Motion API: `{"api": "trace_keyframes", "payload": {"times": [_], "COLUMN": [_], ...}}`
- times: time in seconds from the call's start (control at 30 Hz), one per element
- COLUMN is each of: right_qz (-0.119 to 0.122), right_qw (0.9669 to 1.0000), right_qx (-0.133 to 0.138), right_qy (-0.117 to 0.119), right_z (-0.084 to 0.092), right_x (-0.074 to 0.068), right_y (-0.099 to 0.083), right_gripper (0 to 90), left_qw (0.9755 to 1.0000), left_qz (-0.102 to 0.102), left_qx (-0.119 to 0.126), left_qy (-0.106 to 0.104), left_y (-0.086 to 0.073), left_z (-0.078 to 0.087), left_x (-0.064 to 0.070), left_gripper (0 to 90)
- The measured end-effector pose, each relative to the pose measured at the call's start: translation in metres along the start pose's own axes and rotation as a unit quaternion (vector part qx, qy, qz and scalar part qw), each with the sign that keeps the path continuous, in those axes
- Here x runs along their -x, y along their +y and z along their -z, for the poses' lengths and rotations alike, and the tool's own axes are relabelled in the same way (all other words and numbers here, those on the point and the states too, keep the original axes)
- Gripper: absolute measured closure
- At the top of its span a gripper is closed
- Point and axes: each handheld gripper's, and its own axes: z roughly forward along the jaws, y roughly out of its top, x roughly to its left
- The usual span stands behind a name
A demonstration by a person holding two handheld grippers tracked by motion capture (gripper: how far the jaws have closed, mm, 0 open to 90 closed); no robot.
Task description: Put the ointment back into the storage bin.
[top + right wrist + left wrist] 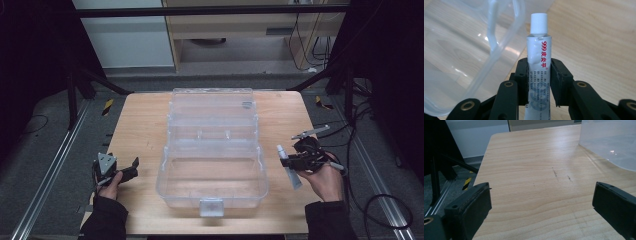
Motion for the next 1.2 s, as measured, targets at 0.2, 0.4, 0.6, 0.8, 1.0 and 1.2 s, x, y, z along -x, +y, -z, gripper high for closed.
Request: {"api": "trace_keyframes", "payload": {"times": [0.2, 0.4, 0.6, 0.8, 1.0, 1.2], "right_qz": [0.038, 0.078, 0.124, 0.159, 0.201, 0.256], "right_qw": [0.9987, 0.9953, 0.9896, 0.9839, 0.9756, 0.9609], "right_qx": [0.032, 0.052, 0.058, 0.052, 0.044, 0.031], "right_qy": [0.011, 0.027, 0.045, 0.062, 0.075, 0.102], "right_z": [0.018, 0.029, 0.036, 0.040, 0.039, 0.035], "right_x": [-0.007, -0.015, -0.025, -0.038, -0.054, -0.072], "right_y": [0.010, 0.020, 0.033, 0.046, 0.059, 0.070], "right_gripper": [69.7, 69.7, 69.7, 69.6, 69.6, 69.6], "left_qw": [1.0000, 1.0000, 1.0000, 1.0000, 1.0000, 1.0000], "left_qz": [-0.001, 0.000, 0.000, 0.000, 0.001, 0.001], "left_qx": [0.000, 0.000, 0.000, 0.000, -0.001, -0.001], "left_qy": [0.000, 0.000, 0.000, 0.000, 0.000, 0.000], "left_y": [0.000, 0.000, 0.000, 0.000, 0.000, 0.000], "left_z": [0.000, 0.000, 0.000, 0.000, 0.000, 0.000], "left_x": [0.000, 0.000, 0.000, 0.000, 0.000, 0.000], "left_gripper": [1.6, 1.6, 1.6, 1.6, 1.6, 1.6]}}
